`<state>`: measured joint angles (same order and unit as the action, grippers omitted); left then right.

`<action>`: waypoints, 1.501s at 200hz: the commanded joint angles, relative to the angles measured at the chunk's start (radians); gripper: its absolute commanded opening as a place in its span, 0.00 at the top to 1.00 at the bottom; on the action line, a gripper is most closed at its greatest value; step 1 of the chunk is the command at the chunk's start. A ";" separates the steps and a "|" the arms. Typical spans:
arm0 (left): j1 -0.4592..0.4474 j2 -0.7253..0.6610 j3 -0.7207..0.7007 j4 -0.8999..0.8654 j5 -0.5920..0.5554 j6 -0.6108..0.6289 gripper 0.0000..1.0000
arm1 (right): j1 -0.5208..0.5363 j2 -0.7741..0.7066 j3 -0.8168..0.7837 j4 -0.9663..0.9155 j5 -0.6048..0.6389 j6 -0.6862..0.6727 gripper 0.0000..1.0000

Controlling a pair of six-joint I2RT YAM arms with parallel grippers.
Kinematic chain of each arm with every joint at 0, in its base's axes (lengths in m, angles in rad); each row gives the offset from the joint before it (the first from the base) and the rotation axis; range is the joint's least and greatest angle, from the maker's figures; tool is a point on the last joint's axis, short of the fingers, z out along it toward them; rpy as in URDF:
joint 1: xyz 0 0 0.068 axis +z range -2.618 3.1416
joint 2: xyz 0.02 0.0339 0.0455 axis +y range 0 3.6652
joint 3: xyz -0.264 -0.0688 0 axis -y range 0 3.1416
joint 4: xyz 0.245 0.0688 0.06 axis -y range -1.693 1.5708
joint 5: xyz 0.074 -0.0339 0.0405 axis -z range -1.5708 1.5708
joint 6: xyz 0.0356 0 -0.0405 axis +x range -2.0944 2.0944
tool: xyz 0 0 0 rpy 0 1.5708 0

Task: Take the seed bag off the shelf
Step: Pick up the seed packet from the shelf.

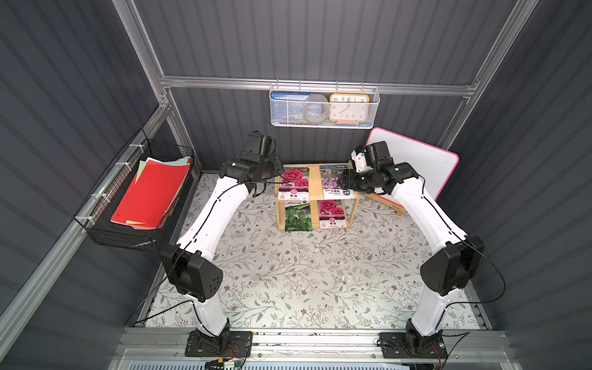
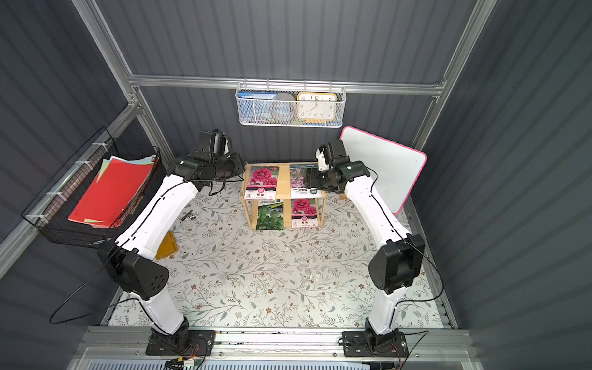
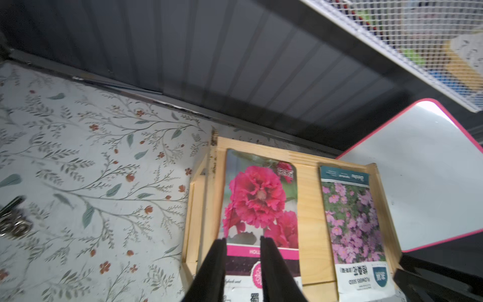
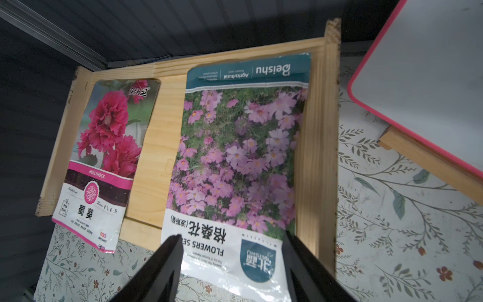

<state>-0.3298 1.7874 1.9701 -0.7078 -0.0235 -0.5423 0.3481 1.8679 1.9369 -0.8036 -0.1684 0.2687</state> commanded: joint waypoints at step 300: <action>-0.127 0.331 0.219 -0.042 0.354 0.067 0.83 | 0.046 0.186 0.198 -0.100 0.184 -0.011 0.25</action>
<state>-0.4530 2.1078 2.2089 -0.7307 0.3141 -0.5037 0.3927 2.0308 2.1212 -0.8837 0.0044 0.2531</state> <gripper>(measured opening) 0.177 0.751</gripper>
